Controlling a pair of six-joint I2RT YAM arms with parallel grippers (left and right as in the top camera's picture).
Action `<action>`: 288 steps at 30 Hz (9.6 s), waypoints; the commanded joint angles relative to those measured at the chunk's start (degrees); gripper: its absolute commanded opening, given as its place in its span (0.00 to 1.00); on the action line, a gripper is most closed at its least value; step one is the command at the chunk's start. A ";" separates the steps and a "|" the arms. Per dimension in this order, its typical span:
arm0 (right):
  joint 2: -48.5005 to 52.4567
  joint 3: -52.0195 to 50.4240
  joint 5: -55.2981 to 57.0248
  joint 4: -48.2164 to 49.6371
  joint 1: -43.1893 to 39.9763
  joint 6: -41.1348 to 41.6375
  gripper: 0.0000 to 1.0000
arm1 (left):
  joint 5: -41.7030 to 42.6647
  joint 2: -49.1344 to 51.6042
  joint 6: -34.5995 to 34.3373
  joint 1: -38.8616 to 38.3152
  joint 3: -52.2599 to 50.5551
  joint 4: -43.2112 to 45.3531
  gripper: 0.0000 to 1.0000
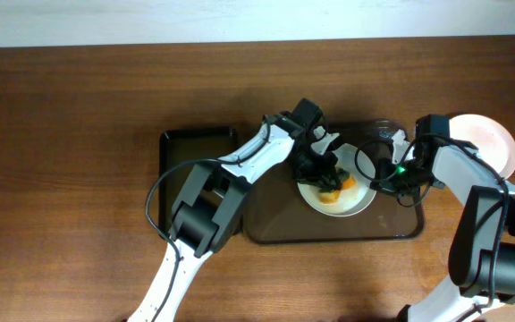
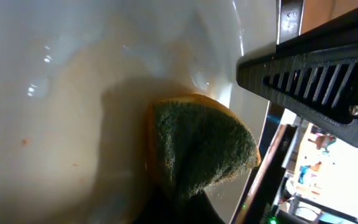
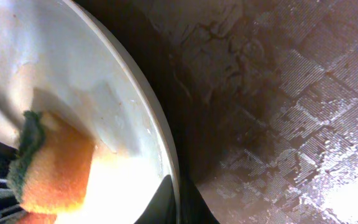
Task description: Clean dirty plates on tray and stack at the side
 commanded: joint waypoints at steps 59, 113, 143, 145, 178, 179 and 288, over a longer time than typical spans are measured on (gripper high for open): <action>0.04 -0.48 9.09 4.50 7.80 -0.42 0.32 | -47.45 -25.99 1.60 14.95 -32.94 12.46 0.02; -19.56 10.51 19.23 -1.97 2.82 11.80 0.04 | -53.57 -25.99 5.40 13.55 -32.94 8.72 1.00; -6.49 28.83 2.86 -22.29 -3.65 0.68 0.73 | -52.06 -56.78 0.98 19.89 -28.46 9.09 1.00; -6.49 28.83 3.76 -22.67 2.08 -1.31 0.98 | -52.04 -60.04 1.03 24.26 -28.46 8.92 1.00; -69.42 22.82 12.48 -13.00 16.06 -2.84 0.98 | -52.04 -60.54 1.03 28.30 -28.48 8.28 1.00; -76.00 16.33 12.46 -5.92 16.06 -3.56 0.98 | -52.04 -60.57 1.03 28.30 -28.48 8.26 1.00; -105.79 -61.11 15.15 35.91 15.96 -3.87 0.98 | -50.49 -143.10 -2.56 36.02 -110.73 39.12 1.00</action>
